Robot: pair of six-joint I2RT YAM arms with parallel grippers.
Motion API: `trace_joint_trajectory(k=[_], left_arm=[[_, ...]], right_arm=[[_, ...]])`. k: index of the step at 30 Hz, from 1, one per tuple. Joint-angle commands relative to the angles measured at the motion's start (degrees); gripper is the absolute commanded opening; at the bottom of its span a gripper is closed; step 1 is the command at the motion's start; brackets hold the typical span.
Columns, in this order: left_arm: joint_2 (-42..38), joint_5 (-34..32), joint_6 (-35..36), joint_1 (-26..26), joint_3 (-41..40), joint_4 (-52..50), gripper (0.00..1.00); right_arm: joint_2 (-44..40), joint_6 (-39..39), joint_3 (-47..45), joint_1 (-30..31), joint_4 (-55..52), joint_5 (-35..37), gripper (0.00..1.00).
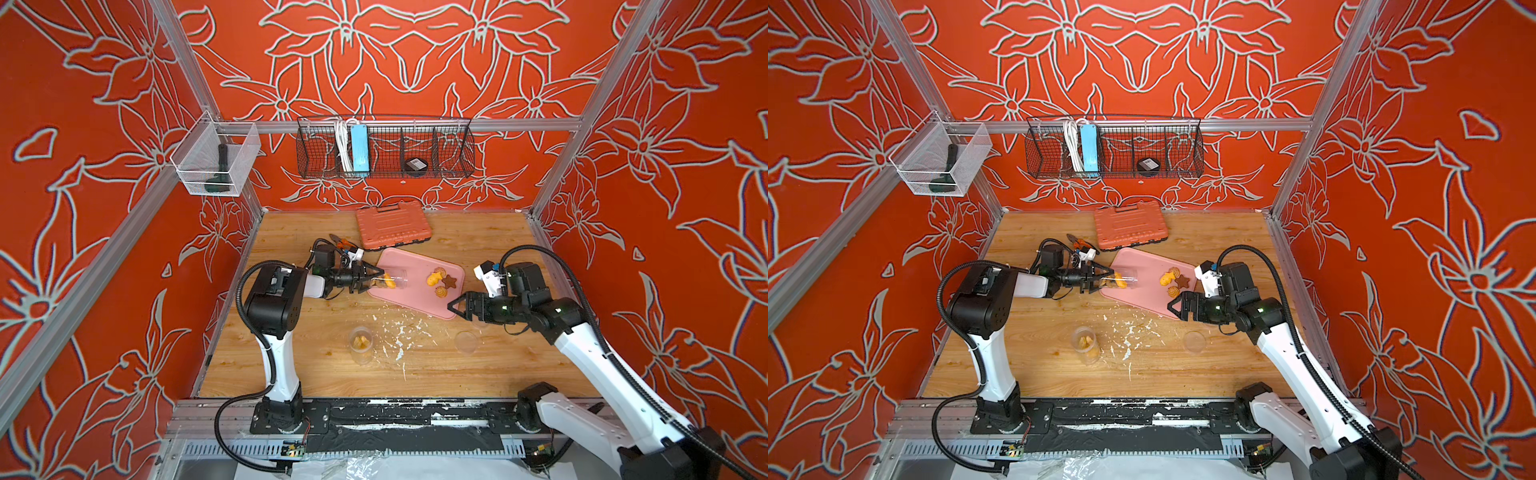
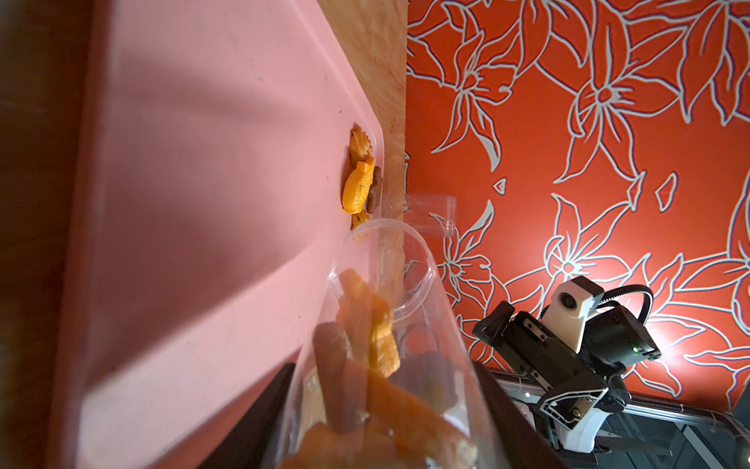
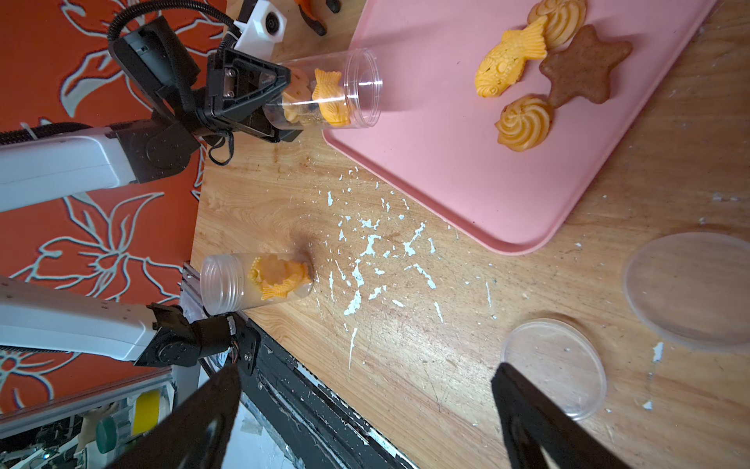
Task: Pour the cookies out of the jar
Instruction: Pour the cookies in the jar onto the tray.
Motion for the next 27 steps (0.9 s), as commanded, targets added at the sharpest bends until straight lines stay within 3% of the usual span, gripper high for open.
trace_joint_trajectory(k=[1, 8, 12, 13, 16, 17, 19, 20, 23, 24, 27], left_arm=[[-2.7, -0.5, 2.9, 0.3, 1.2, -1.5, 0.59], [-4.0, -2.5, 6.6, 0.5, 2.2, -5.7, 0.59], [-3.3, -0.2, -1.0, 0.5, -0.4, 4.4, 0.59], [-3.6, -1.1, 0.7, 0.6, -0.3, 2.1, 0.59], [-5.4, -7.0, 14.7, 0.4, 4.9, -16.3, 0.59], [-5.5, -5.9, 13.6, 0.5, 4.7, -14.5, 0.59], [-4.7, -0.6, -0.6, 0.5, -0.5, 5.0, 0.59], [-4.5, -0.8, -2.9, 0.5, -2.0, 8.0, 0.58], [-5.2, -5.2, 12.6, 0.4, 4.2, -13.9, 0.58], [-5.3, -4.3, 11.2, 0.5, 4.1, -11.6, 0.59], [-4.1, 0.0, -2.1, 0.5, -1.0, 6.5, 0.59]], right_arm=[[-0.7, 0.4, -0.7, -0.2, 0.6, -1.7, 0.99], [-0.7, 1.1, -1.1, -0.2, 1.6, -2.5, 0.99], [-0.9, 1.2, -1.2, -0.2, 1.6, -2.6, 0.99], [-0.9, 1.1, -1.1, -0.2, 1.6, -2.6, 0.99], [-0.9, 1.0, -1.0, -0.2, 1.5, -2.5, 0.99], [-0.9, 1.0, -1.1, -0.2, 1.6, -2.5, 0.99], [-0.9, 1.2, -1.2, -0.2, 1.8, -2.7, 0.99], [-0.8, 1.3, -1.2, -0.2, 1.8, -2.7, 0.99], [-0.8, 1.2, -1.1, -0.2, 1.7, -2.8, 0.99], [-1.0, 1.2, -1.1, -0.2, 1.8, -2.7, 0.99], [-1.2, 1.6, -1.4, -0.2, 2.1, -2.6, 0.99]])
